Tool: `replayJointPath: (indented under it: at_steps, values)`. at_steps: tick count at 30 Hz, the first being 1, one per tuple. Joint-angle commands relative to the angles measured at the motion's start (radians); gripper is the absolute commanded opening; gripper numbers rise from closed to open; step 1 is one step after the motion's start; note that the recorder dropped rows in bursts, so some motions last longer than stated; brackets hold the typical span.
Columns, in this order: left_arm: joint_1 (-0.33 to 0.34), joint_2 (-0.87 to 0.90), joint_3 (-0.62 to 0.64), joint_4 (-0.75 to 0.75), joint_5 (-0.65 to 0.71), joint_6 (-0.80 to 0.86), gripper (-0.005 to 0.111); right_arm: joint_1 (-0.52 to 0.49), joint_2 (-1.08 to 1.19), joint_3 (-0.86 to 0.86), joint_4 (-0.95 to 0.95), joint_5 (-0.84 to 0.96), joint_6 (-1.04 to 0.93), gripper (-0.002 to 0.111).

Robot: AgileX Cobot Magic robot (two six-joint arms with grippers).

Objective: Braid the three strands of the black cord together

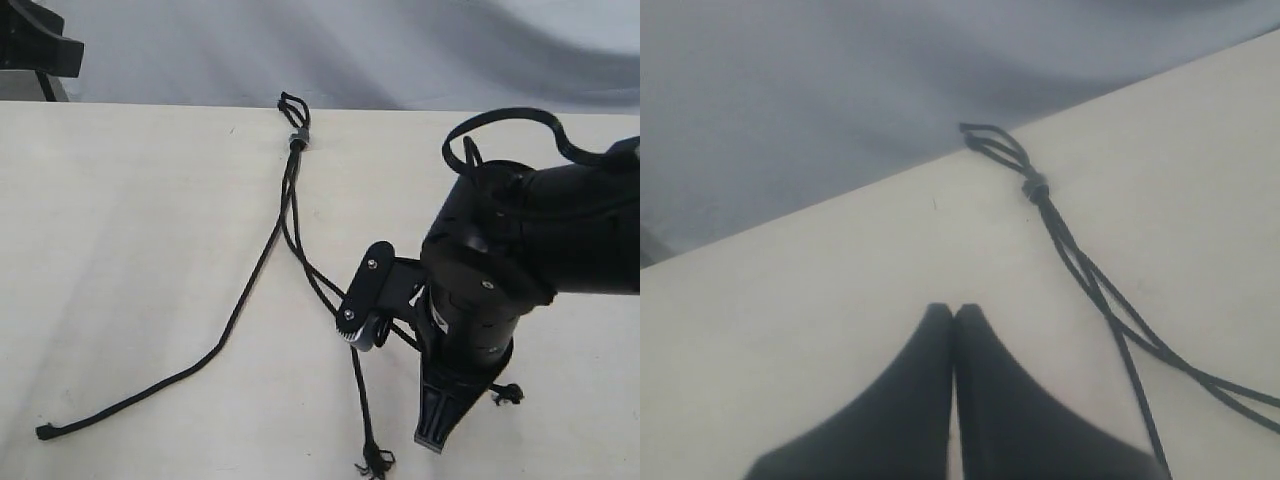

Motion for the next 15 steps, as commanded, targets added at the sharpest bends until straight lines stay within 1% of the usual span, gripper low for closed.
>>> replayJointPath:
  at_steps: [1, 3, 6, 15]
  values:
    - [0.002, 0.002, 0.005, 0.0, 0.008, -0.002, 0.0, -0.005, -0.008, 0.04, -0.009, 0.03, 0.144, -0.001]
    - [0.002, 0.002, 0.005, 0.0, 0.01, -0.002, 0.0, -0.005, -0.008, 0.057, 0.013, 0.032, 0.185, -0.001]
    - [0.002, 0.002, 0.005, -0.003, 0.012, -0.002, 0.0, -0.005, -0.008, 0.09, 0.052, -0.008, 0.195, -0.001]
    - [0.002, 0.002, 0.005, -0.004, 0.016, -0.002, 0.0, -0.005, -0.002, 0.131, 0.055, -0.082, 0.259, -0.001]
